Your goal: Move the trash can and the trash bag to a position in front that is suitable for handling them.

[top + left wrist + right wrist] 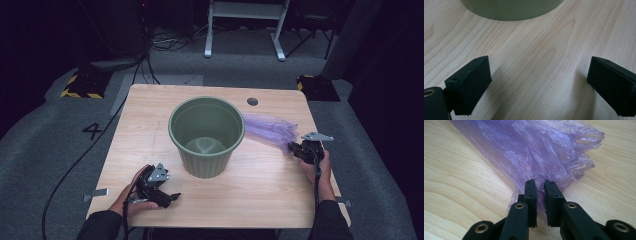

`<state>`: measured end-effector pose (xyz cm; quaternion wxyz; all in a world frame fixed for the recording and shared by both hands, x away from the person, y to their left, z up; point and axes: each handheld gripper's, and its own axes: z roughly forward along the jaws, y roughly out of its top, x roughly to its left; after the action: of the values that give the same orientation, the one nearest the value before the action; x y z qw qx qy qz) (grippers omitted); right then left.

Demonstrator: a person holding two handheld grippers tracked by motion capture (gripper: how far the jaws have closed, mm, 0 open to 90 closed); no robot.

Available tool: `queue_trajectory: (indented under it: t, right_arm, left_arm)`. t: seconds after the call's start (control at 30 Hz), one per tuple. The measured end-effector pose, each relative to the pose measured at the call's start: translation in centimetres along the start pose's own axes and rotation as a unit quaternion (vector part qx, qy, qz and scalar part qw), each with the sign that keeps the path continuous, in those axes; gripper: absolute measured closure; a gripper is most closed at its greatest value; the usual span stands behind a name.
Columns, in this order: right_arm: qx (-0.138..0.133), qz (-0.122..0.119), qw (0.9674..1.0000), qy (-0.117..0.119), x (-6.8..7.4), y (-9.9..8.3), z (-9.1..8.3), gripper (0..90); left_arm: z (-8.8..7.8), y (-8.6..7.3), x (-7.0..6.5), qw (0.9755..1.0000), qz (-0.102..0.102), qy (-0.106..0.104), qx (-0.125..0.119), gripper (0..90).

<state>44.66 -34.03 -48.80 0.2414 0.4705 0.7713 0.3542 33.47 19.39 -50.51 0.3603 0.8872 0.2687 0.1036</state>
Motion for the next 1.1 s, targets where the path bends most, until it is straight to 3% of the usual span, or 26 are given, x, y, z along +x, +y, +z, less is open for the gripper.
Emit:
queue_trajectory:
  t: [0.43, 0.77, 0.97, 1.03, 1.1]
  right_arm:
    - [0.014, -0.023, 0.9996, 0.001, 0.5, -2.2, -3.1, 83.7]
    - [0.016, -0.014, 0.9997, -0.012, -0.4, -3.7, -5.1, 81.7]
    - [0.010, -0.013, 0.9997, -0.016, -0.5, -3.9, -6.1, 72.6]
    - [0.011, -0.012, 0.9997, -0.018, -0.5, -4.0, -6.2, 66.0]
    - [0.018, -0.011, 0.9996, -0.017, -0.5, -3.9, -6.2, 53.9]
  left_arm:
    - [0.0, 0.0, 0.0, 1.0000, 0.000, 0.000, 0.000, 4.9]
    - [0.0, 0.0, 0.0, 1.0000, -0.001, 0.000, 0.000, 4.9]
    - [0.0, 0.0, 0.0, 1.0000, 0.000, 0.000, 0.000, 4.9]
    - [0.0, 0.0, 0.0, 1.0000, 0.000, 0.000, 0.000, 4.9]
    - [0.0, 0.0, 0.0, 1.0000, -0.001, 0.000, 0.000, 4.9]
